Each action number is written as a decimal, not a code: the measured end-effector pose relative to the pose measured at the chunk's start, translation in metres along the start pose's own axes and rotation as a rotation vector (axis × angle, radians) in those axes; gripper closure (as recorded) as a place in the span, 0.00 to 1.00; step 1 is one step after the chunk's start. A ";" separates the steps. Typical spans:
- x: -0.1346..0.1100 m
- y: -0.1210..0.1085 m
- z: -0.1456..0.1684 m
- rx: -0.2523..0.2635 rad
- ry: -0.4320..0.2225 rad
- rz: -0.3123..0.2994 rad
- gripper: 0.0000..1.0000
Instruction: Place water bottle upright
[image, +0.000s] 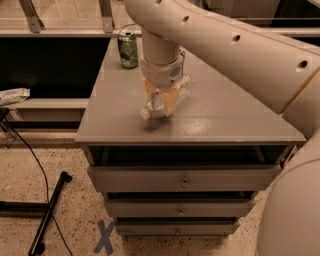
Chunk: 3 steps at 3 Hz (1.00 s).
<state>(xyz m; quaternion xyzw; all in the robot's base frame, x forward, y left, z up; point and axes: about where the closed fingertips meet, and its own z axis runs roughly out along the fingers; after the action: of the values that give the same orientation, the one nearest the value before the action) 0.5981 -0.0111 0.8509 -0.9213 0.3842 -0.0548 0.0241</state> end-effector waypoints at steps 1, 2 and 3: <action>0.017 -0.005 -0.022 0.030 -0.092 0.059 0.99; 0.038 -0.006 -0.063 0.130 -0.195 0.172 1.00; 0.066 -0.002 -0.127 0.312 -0.349 0.346 1.00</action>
Offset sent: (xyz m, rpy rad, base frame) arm 0.0263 -0.0619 0.1577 0.5025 0.0928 -0.3076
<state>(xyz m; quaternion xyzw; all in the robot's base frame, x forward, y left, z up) 0.6299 -0.0569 0.9822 -0.8227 0.5127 0.0511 0.2401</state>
